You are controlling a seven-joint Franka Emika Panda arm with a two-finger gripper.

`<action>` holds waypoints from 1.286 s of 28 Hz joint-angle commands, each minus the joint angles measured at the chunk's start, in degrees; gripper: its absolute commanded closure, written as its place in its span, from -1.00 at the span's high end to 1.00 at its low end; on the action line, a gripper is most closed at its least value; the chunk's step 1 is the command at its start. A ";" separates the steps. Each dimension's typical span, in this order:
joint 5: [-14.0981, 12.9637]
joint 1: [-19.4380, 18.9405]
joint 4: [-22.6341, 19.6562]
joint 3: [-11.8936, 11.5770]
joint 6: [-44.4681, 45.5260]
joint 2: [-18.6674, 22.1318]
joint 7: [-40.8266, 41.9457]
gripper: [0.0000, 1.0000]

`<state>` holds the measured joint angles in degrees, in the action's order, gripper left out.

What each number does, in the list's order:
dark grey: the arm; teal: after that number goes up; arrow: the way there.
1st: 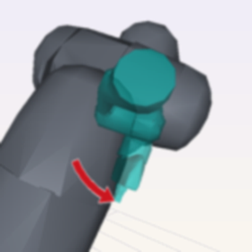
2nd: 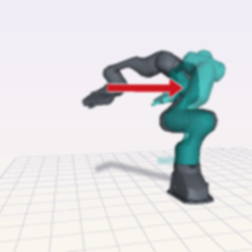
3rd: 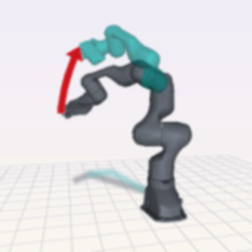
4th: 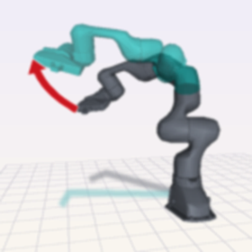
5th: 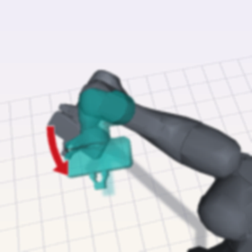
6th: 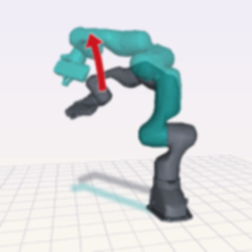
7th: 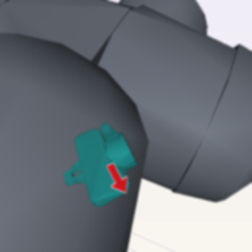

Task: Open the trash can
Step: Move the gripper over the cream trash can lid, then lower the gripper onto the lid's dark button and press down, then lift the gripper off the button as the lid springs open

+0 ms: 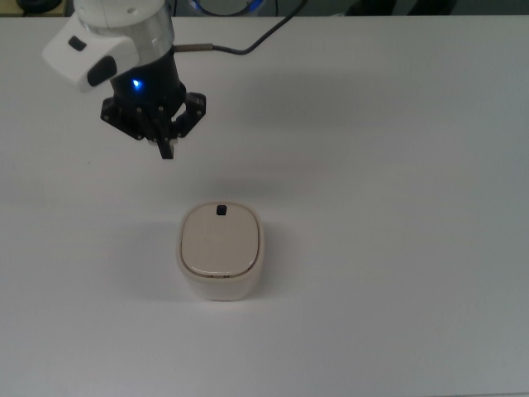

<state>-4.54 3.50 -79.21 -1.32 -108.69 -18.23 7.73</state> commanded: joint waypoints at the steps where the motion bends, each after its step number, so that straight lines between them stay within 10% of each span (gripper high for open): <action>1: -1.17 -2.35 -0.86 0.09 -5.83 -2.24 -0.34 -1.00; 36: 2.08 -4.38 -2.00 1.94 -12.95 -10.07 -0.34 -1.00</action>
<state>-2.41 -0.45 -79.72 0.73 -120.57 -28.62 7.60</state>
